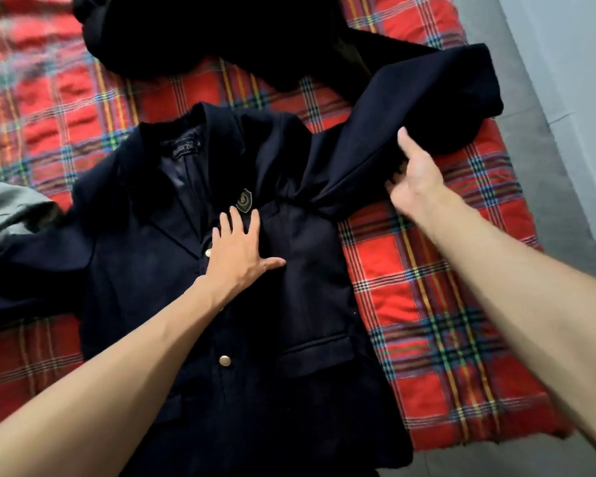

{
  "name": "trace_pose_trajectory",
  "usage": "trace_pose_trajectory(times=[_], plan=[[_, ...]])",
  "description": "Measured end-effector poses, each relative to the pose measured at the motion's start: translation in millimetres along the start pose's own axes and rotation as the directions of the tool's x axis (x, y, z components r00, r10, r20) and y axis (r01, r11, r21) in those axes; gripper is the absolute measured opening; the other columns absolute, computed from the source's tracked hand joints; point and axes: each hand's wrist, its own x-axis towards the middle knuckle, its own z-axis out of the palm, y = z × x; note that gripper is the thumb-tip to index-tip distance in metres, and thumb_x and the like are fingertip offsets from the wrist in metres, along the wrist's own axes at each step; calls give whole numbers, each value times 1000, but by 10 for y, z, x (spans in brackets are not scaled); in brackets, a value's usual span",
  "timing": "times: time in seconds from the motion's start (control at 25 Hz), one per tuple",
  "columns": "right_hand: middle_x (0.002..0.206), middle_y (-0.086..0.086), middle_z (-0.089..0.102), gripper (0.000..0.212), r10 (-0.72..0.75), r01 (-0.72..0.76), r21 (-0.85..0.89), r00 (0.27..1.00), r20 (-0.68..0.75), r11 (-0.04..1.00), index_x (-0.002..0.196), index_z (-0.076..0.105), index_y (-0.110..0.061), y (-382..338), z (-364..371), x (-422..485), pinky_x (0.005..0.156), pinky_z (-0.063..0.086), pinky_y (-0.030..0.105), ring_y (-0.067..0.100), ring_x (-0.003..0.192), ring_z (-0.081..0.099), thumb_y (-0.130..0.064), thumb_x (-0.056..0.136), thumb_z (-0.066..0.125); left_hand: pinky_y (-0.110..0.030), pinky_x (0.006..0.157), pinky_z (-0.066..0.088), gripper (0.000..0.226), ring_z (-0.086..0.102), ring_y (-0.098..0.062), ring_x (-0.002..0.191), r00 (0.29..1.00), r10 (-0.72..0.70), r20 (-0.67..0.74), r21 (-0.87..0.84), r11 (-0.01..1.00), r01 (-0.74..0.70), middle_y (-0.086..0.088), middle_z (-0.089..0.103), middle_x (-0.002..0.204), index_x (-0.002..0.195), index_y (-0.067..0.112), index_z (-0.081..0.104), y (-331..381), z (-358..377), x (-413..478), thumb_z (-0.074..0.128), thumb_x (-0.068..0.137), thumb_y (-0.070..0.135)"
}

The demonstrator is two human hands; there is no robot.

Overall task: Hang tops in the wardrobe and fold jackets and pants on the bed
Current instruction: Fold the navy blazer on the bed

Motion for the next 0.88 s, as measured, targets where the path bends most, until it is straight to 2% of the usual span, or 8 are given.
trace_pose_trajectory(times=[0.12,0.24,0.32,0.52,0.68,0.72,0.8,0.88], plan=[[110,9,73,28,-48,49,29,998,-44,998,109,69,-9,-116,127,-3,76,60,37,27,97,71,-24,86,73,-55,117,17,116,5,-45,147,998,34,51,-49,998,-31,-30,2,159,156,14,2,-33,-29,45,58,75,76],[108,3,70,26,-362,319,-200,902,-235,926,101,62,-10,-157,162,-228,78,54,25,13,90,65,-20,82,76,-55,117,18,114,3,-44,147,992,65,106,-131,990,-51,-28,1,160,157,17,4,-122,-102,44,60,76,73],[90,-3,67,14,-454,394,-273,866,-208,877,86,61,-15,-117,224,-401,71,51,20,6,76,60,-19,84,74,-54,117,17,106,3,-41,148,988,78,133,-236,971,-45,-24,1,161,158,23,9,-174,-176,42,59,78,71],[76,-4,63,16,-50,45,-27,969,-243,999,76,60,-18,168,327,-543,61,45,21,8,65,57,-18,87,72,-47,121,12,86,-1,-28,151,986,84,145,-505,863,0,-12,3,164,155,27,21,-337,-310,-9,62,86,58],[73,-3,65,14,-213,215,14,974,-80,977,74,63,-18,79,484,-674,68,48,22,12,70,59,-8,81,71,-40,120,13,70,5,-23,152,985,88,148,-642,766,28,-7,10,164,150,31,34,-398,-359,-29,59,89,57],[81,0,66,11,-363,362,-42,931,-36,931,76,65,-18,-15,528,-680,74,49,25,13,78,60,-9,77,71,-36,119,16,68,12,-20,151,984,95,149,-724,689,43,-6,18,163,147,33,39,-381,-417,-57,59,88,60],[98,9,65,9,-610,622,-376,775,167,687,84,69,-19,-68,613,-801,87,49,32,17,91,59,-18,75,70,-30,111,27,68,39,-14,138,993,46,107,-946,312,87,3,45,149,134,36,52,-421,-640,-189,58,76,70],[104,15,65,17,-693,804,-581,492,527,129,93,72,-15,238,602,-1060,92,44,34,22,98,56,-25,79,69,-32,107,36,68,51,-13,127,998,-15,65,-985,-161,62,5,52,140,134,34,52,-623,-857,-420,55,77,71]])
